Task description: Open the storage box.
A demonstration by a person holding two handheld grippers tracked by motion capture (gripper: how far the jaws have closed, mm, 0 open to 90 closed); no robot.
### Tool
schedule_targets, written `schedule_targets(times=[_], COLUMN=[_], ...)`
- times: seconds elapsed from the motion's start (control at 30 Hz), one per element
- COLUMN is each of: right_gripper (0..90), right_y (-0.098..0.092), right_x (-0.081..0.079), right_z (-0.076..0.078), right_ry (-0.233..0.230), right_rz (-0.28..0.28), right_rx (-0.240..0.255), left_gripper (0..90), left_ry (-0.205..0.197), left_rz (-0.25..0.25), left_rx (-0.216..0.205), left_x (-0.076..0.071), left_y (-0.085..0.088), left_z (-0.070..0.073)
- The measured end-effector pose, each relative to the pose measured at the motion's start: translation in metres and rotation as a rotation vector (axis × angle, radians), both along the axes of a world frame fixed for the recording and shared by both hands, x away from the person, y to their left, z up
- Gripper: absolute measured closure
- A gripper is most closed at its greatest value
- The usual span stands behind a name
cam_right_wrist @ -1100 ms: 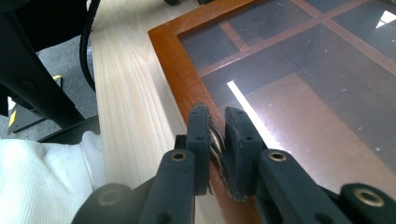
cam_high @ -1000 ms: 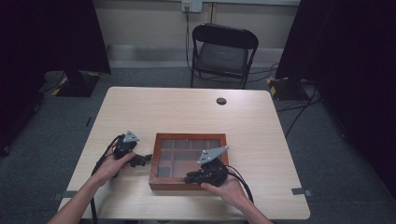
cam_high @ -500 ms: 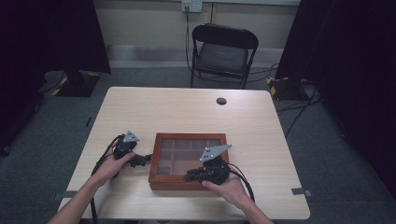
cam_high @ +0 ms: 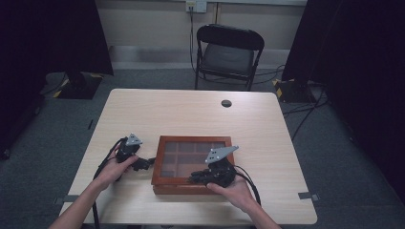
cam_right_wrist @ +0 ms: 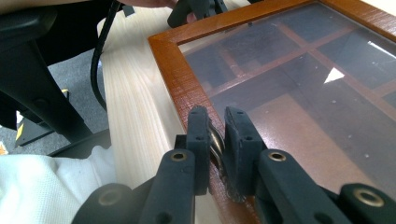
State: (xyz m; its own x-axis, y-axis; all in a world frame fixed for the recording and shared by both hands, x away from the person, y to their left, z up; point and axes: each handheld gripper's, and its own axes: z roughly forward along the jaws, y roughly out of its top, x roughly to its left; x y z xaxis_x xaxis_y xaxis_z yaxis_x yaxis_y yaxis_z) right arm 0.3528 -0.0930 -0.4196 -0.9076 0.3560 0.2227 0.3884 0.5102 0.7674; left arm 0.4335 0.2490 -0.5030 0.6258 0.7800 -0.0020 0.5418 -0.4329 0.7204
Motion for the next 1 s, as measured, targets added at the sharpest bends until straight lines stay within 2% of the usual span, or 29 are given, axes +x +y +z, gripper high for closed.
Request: schedule_targets(times=[0.37,0.4,0.63,0.83,1.0], right_gripper=[81.0,81.0,81.1,81.1,81.2], right_y=[-0.002,-0.003,-0.008,-0.007,-0.007], right_x=[0.001,0.001,0.004,0.006,0.007], right_z=[0.009,0.010,0.022,0.027,0.030], right_ry=[-0.010,-0.012,-0.014,-0.015,-0.015], right_rz=[-0.012,-0.012,-0.018,-0.017,-0.016], right_rx=[0.021,0.025,0.043,0.043,0.046], left_gripper=[1.7,1.7,1.7,1.7,1.8], left_ry=[0.000,0.001,0.002,0.002,0.002], left_rz=[0.001,-0.005,-0.007,0.001,-0.005], left_rx=[-0.001,0.008,0.010,-0.003,0.006], left_x=[0.000,0.000,0.000,0.000,0.000], left_y=[0.000,0.000,0.001,0.000,0.000], left_z=[0.000,0.000,0.000,0.000,0.000])
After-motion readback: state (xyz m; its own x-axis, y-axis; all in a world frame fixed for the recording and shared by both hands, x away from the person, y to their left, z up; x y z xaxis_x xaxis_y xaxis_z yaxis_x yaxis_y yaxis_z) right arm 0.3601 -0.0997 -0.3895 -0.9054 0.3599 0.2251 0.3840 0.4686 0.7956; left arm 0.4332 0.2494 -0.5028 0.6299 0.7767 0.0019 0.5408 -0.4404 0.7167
